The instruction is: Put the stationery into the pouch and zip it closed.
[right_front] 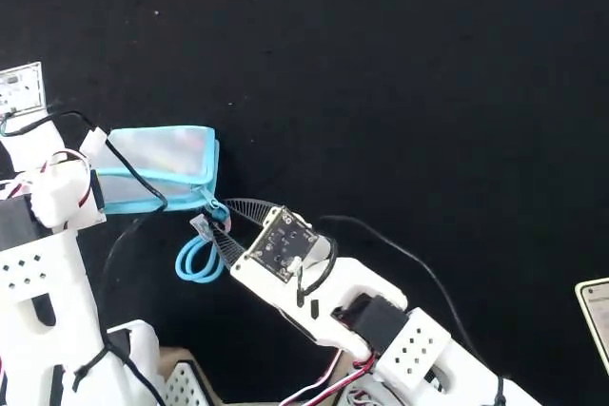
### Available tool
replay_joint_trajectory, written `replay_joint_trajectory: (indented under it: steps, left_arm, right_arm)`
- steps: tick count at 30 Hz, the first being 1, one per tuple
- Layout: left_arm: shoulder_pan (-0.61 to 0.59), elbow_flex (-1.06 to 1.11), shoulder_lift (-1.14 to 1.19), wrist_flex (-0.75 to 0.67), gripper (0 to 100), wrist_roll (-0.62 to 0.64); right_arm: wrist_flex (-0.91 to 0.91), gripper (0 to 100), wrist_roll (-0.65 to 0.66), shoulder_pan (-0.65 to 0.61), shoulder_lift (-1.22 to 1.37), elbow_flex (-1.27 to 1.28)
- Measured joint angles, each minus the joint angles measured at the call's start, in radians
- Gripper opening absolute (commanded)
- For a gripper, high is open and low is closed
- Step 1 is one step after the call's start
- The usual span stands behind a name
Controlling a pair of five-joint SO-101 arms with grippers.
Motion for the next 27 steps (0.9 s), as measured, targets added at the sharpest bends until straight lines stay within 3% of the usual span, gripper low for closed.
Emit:
replay_joint_trajectory:
  steps: [27]
  left_arm:
    - [0.000, 0.014, -0.003, 0.000, 3, 0.000]
  right_arm:
    - [-0.003, 11.3, -0.002, 0.000, 0.000, 0.000]
